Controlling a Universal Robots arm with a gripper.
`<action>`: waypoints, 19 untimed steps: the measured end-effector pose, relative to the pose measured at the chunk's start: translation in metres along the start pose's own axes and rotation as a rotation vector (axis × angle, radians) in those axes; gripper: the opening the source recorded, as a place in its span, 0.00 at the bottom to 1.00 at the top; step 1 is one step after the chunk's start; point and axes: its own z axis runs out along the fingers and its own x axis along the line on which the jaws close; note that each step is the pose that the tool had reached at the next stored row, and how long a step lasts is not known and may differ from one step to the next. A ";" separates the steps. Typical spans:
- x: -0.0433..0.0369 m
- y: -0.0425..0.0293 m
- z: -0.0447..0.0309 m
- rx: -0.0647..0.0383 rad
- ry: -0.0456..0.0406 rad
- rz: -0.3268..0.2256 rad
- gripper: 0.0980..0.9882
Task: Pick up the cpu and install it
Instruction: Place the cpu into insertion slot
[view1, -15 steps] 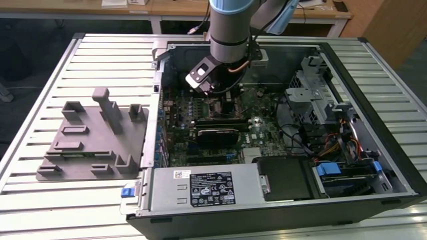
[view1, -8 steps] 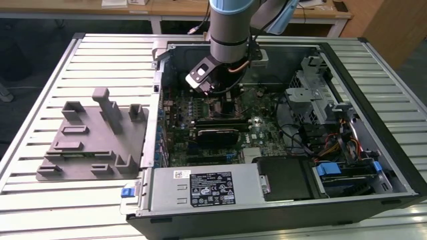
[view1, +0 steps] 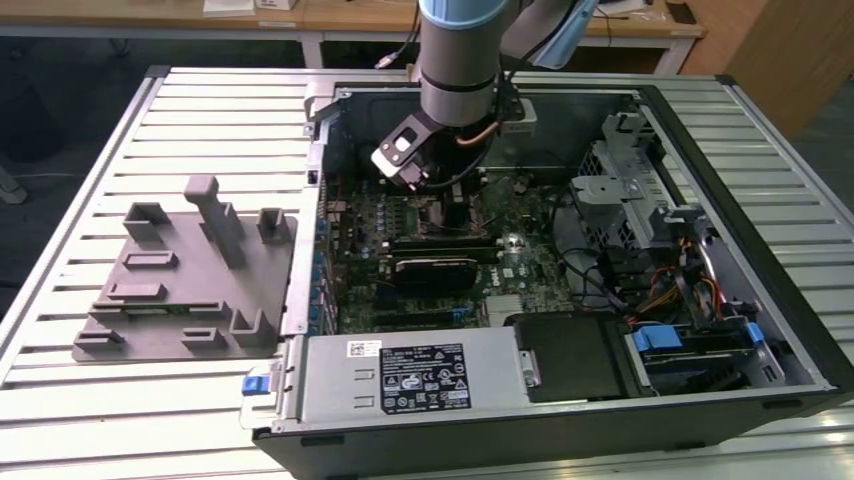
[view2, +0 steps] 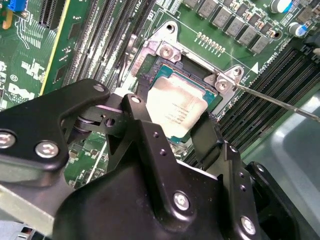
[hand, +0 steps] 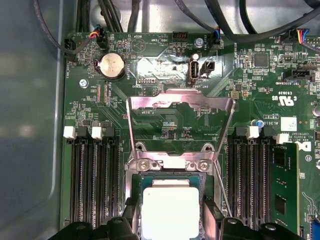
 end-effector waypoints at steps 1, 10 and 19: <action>0.0000 0.0000 -0.0004 0.000 0.0001 0.000 0.58; 0.0000 0.0000 -0.0005 0.000 0.0000 0.000 0.49; 0.0000 0.0001 -0.0011 0.000 -0.0053 0.000 0.49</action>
